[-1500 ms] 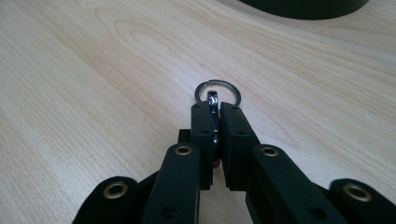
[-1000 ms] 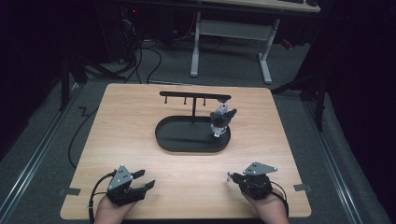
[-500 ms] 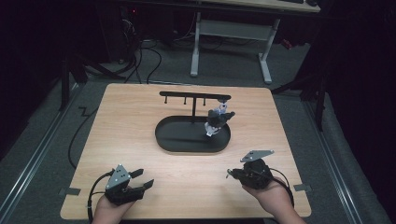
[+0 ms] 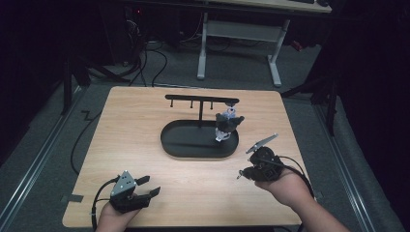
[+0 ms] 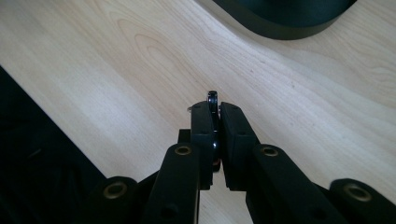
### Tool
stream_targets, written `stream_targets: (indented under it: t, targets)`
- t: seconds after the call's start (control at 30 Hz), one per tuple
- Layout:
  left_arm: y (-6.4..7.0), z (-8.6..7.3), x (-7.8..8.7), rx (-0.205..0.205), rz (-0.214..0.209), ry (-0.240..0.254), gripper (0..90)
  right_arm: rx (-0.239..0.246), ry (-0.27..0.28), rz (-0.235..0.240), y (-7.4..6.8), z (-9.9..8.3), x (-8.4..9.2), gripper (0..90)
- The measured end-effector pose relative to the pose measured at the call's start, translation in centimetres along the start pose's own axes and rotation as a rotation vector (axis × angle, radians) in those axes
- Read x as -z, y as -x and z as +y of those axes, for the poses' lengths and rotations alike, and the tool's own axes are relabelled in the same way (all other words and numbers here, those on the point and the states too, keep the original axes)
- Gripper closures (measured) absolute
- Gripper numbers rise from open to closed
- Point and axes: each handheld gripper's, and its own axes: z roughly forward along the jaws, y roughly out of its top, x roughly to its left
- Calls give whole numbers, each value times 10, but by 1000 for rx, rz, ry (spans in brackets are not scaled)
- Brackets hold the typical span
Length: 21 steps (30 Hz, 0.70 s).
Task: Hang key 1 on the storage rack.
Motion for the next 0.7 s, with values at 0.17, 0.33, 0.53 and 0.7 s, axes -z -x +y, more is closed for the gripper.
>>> stream_targets:
  t: [0.17, 0.33, 0.53, 0.7]
  targets:
    - [0, 0, -1, -3, -4, -7, 397, 36, -57, -6, 3, 21, 13, 853]
    - [-1, 0, -1, -3, -8, -12, 398, 36, -95, -14, 5, 41, 21, 853]
    - [-1, -1, -1, -5, -12, -13, 401, 14, -113, -19, 10, 63, 30, 853]
    - [-2, -1, -1, -4, -13, -15, 401, 21, -132, -19, 14, 76, 33, 852]
